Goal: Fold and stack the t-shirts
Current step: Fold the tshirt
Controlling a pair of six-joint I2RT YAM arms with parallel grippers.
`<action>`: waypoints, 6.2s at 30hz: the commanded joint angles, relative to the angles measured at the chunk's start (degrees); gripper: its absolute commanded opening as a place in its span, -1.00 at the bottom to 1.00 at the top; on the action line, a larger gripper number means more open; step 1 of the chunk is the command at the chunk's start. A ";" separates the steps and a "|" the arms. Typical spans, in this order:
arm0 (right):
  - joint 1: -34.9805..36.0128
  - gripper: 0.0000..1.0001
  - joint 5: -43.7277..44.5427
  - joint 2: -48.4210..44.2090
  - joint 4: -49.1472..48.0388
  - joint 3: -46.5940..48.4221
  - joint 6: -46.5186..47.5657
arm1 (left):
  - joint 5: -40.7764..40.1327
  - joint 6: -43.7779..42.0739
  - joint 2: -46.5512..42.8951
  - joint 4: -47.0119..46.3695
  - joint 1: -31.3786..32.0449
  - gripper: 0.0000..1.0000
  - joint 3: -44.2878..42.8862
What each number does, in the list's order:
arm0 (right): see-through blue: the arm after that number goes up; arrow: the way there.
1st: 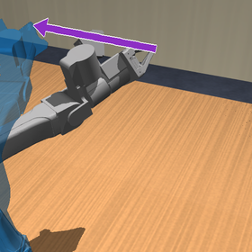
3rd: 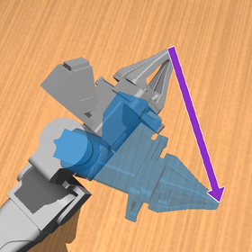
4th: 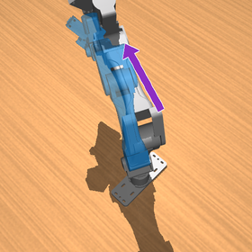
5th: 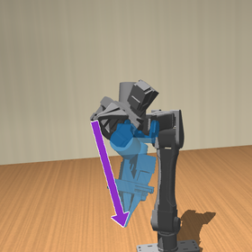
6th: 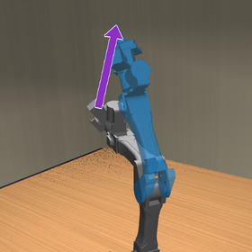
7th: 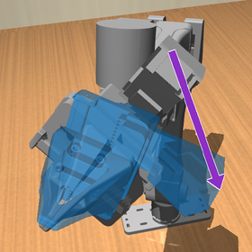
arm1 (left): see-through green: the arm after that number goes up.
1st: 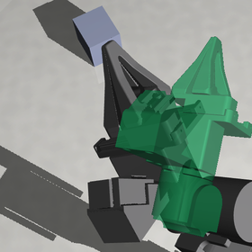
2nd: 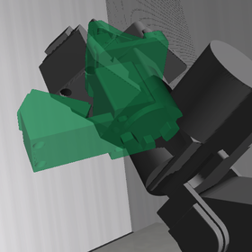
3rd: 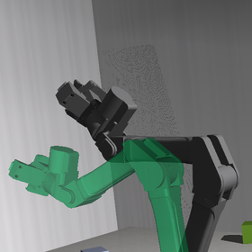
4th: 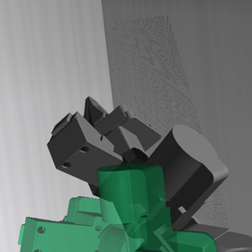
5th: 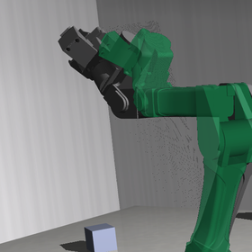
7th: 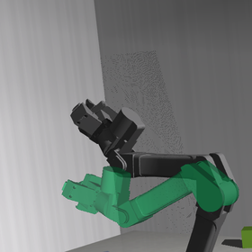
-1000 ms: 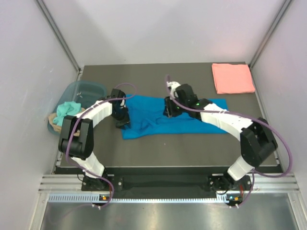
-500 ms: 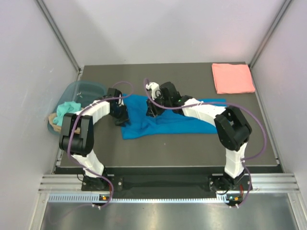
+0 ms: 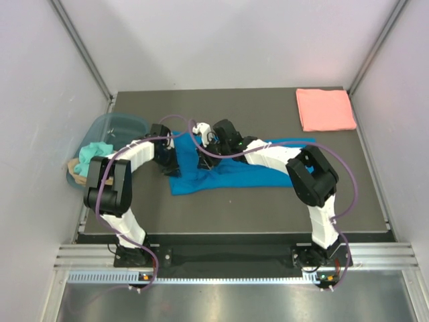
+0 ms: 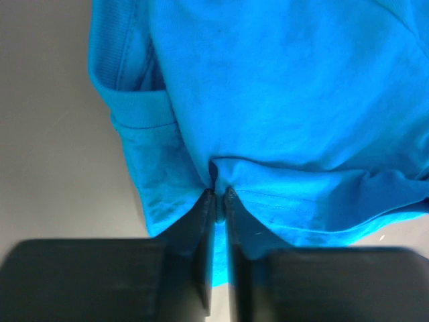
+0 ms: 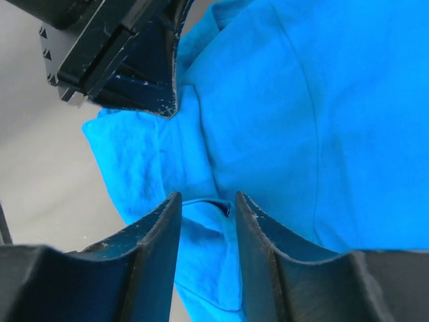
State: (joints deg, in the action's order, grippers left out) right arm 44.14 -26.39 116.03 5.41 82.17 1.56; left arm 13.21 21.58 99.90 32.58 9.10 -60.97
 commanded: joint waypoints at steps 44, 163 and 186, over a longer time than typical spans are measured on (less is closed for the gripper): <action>-1.34 -0.19 6.17 -2.30 -2.60 -2.89 6.52 | 1.03 1.53 -0.05 4.69 -0.23 -1.00 -11.54; -5.56 -1.00 20.94 -9.50 -15.69 -12.21 -8.94 | -12.60 -0.49 17.00 6.44 3.90 -1.00 -34.48; -5.47 -1.00 22.26 -7.92 -17.37 -10.63 -11.49 | -17.00 -0.93 19.02 9.96 4.26 -1.00 -37.64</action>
State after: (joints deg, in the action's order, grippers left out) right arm 39.20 -3.20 106.85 -11.92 67.66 -9.98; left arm -2.46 21.45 117.75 41.69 13.50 -96.29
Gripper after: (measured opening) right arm 0.005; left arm 0.012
